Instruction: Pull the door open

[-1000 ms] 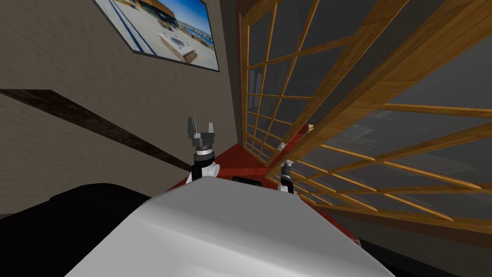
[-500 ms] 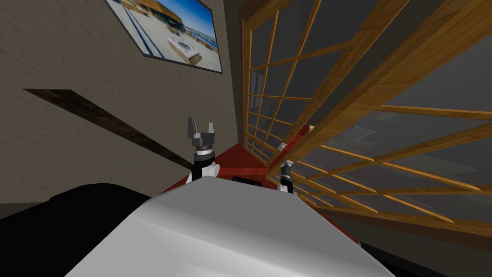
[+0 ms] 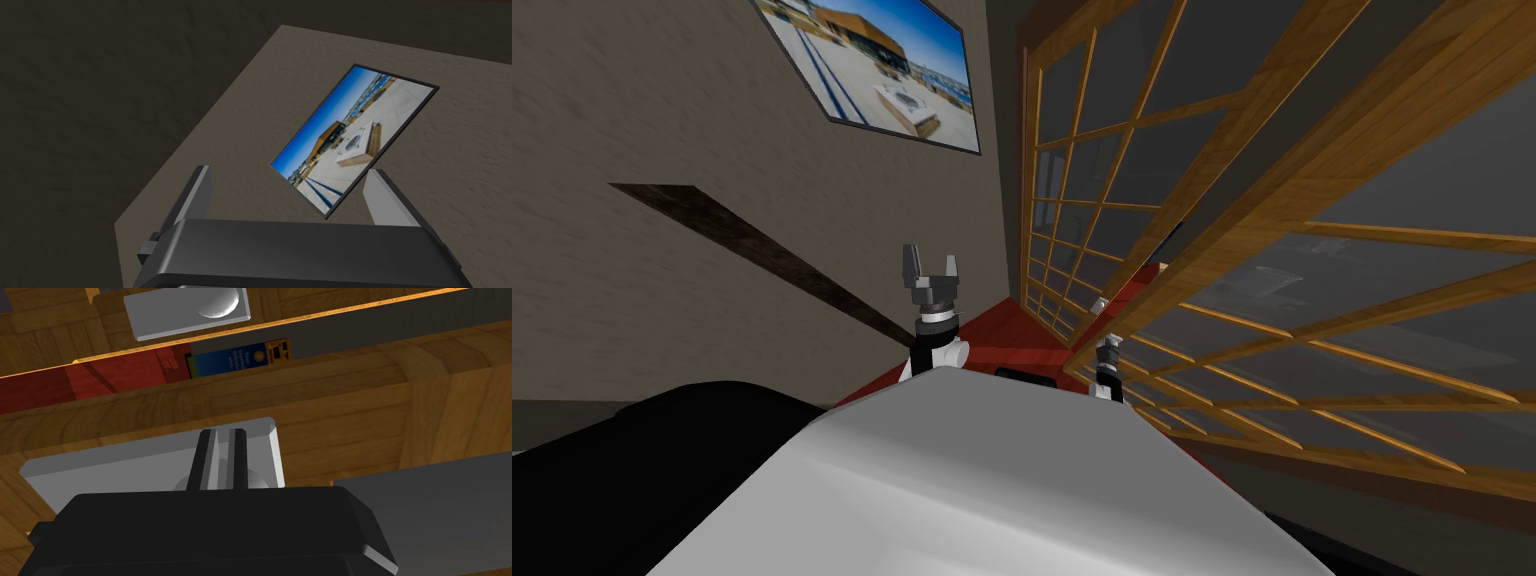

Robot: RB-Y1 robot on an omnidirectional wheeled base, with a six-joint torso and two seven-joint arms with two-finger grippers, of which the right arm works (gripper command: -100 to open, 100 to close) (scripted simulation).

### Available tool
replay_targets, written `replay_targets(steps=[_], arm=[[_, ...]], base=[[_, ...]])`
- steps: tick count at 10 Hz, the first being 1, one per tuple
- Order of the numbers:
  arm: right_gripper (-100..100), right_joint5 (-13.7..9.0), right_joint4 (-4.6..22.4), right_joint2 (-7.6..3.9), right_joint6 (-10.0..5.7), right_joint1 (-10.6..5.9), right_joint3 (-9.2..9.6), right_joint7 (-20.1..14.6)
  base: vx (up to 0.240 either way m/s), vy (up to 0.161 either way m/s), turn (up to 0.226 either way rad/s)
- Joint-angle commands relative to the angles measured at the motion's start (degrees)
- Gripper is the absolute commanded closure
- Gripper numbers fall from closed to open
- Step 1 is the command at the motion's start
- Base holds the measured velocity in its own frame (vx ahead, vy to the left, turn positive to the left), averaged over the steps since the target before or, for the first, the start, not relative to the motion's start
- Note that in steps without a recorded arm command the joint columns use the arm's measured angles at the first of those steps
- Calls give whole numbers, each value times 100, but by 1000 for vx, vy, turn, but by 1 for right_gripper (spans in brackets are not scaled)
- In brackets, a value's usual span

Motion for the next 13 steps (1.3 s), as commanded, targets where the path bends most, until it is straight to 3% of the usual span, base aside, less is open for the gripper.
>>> replay_targets(steps=[1,2,13], arm=[[100,-83,-67,-85,25,81,-54,-165],[-100,-141,-173,-3,45,75,41,-339],[-100,-839,-394,104,33,141,291,-1931]], base=[[-19,-2,38],[-31,10,76],[-55,-17,41]])
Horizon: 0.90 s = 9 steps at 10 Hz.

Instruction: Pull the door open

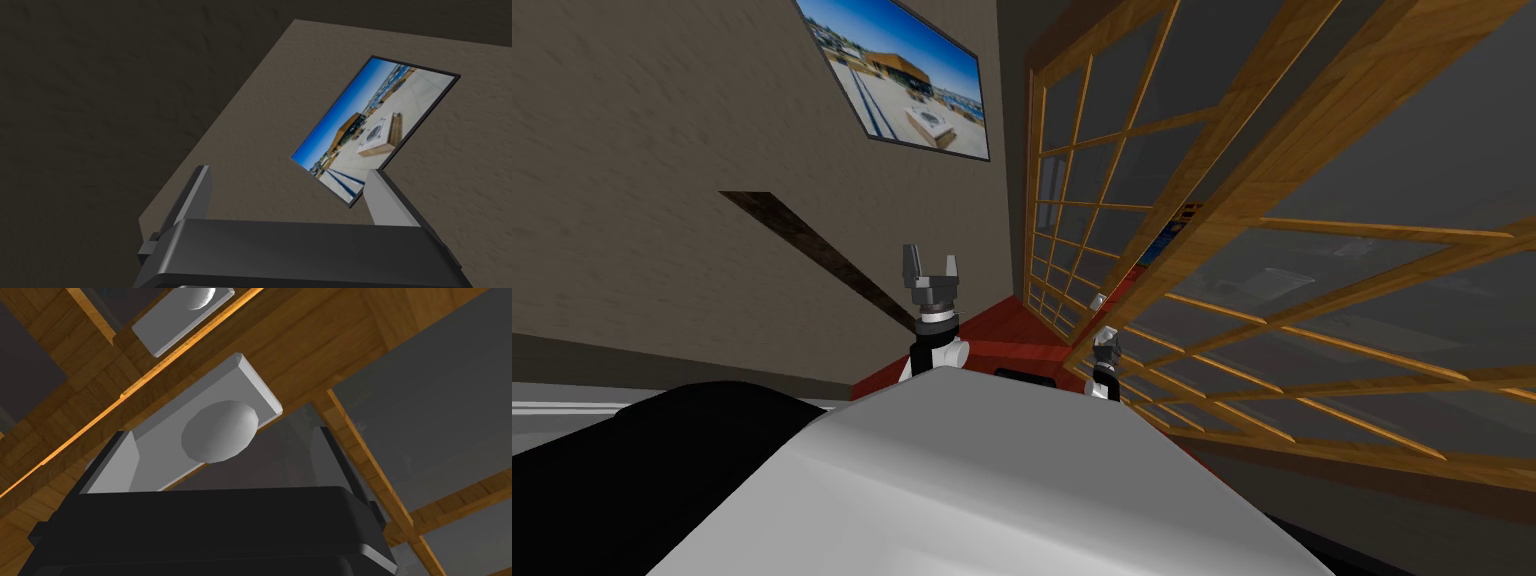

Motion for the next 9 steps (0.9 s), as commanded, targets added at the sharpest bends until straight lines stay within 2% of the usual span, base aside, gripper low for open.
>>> replay_targets(steps=[1,2,4,5,6,7,9], arm=[[-100,-136,-51,20,1,18,48,-286],[-100,-136,-51,20,1,18,48,-322],[-100,-375,-126,57,-3,40,133,-701],[-100,-375,-126,57,-3,40,133,-799],[-100,-496,-165,75,-5,51,177,-998],[-100,-496,-165,75,-5,51,177,-1037],[-100,-739,-241,113,-9,74,264,-1412]], base=[[-52,-15,42],[-38,-8,22],[-61,-13,58],[-62,-15,35],[-57,-10,47],[-42,-9,27],[-61,-11,68]])
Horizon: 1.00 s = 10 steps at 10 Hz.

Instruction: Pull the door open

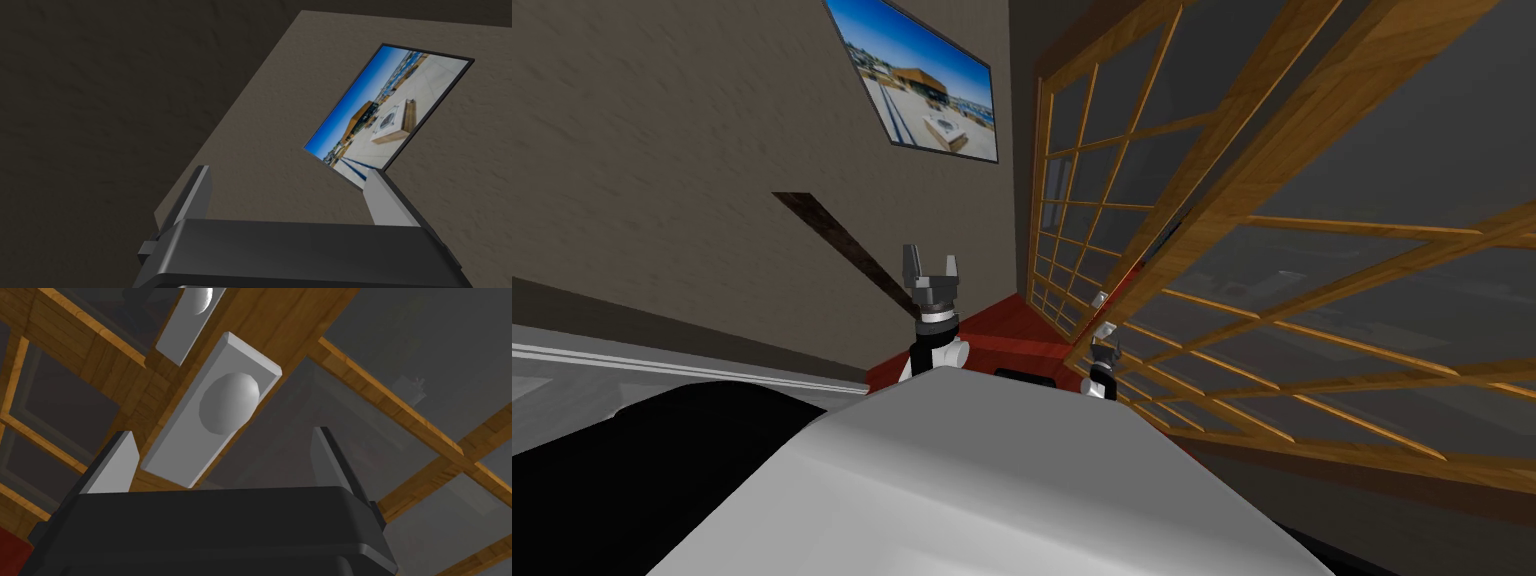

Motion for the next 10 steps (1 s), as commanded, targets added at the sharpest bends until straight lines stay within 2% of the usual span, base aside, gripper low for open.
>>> replay_targets(steps=[1,2,3,5,6,7,8,10], arm=[[-100,-73,-3,10,-9,-3,28,-229],[-100,-191,-40,28,-11,8,71,-425],[-100,-191,-40,28,-11,8,71,-467],[-100,-419,-113,63,-14,29,152,-844],[-100,-419,-113,63,-14,29,152,-939],[-100,-527,-147,79,-16,39,191,-1142],[-100,-527,-147,79,-16,39,191,-1172],[-100,-723,-209,109,-19,58,261,-1550]], base=[[-63,-12,29],[-58,-8,42],[-44,-12,24],[-61,-13,67],[-57,-11,22],[-58,-10,45],[-40,-6,18],[-49,-9,52]])
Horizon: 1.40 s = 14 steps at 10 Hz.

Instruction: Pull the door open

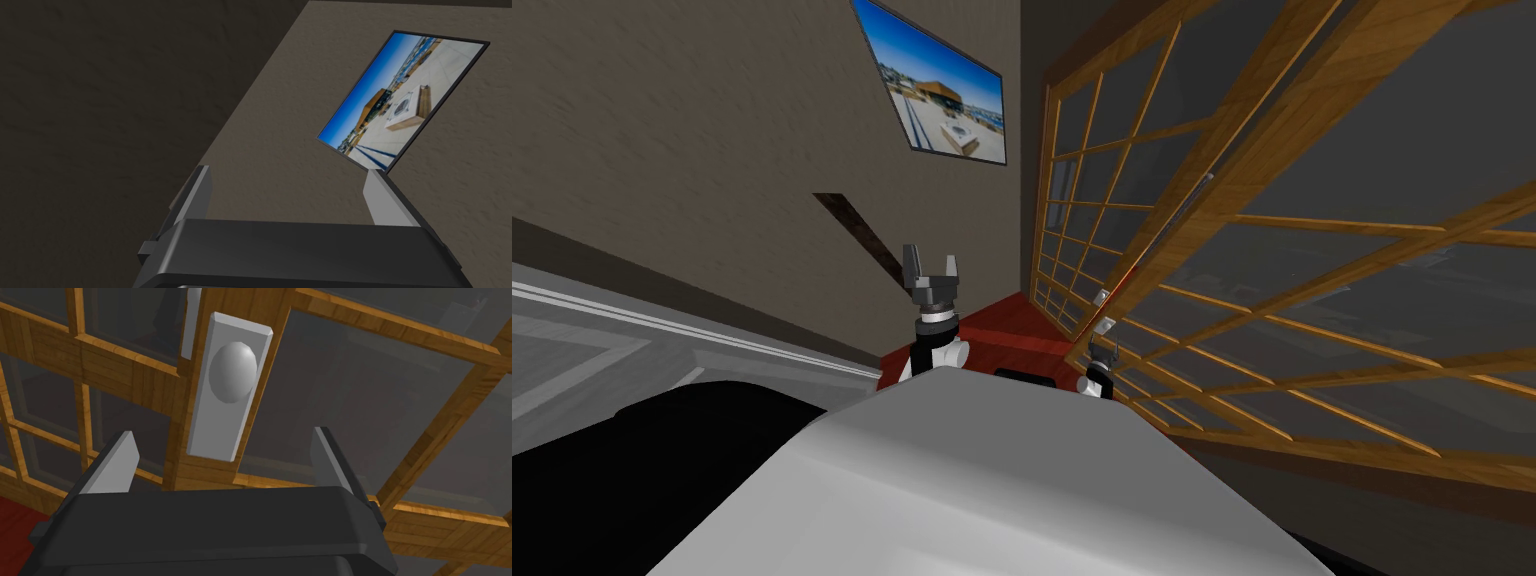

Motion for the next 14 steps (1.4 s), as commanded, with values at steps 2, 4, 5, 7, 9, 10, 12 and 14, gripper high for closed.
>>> replay_targets(steps=[2,4,5,7,9,10,12,14], arm=[[-100,-148,-73,21,9,26,49,-386],[-100,-295,-119,44,6,40,102,-707],[-100,-295,-119,44,6,40,102,-739],[-100,-399,-152,60,5,50,139,-984],[-100,-408,-157,61,6,51,142,-992],[-100,-411,-111,-65,-12,103,142,-1176],[-100,-410,-53,-225,-34,167,140,-1382],[-100,-409,17,-414,-60,244,138,-1627]], base=[[-45,-6,30],[-55,-8,48],[-41,-7,11],[-32,-7,26],[-22,0,17],[116,9,31],[192,11,35],[188,-14,39]])
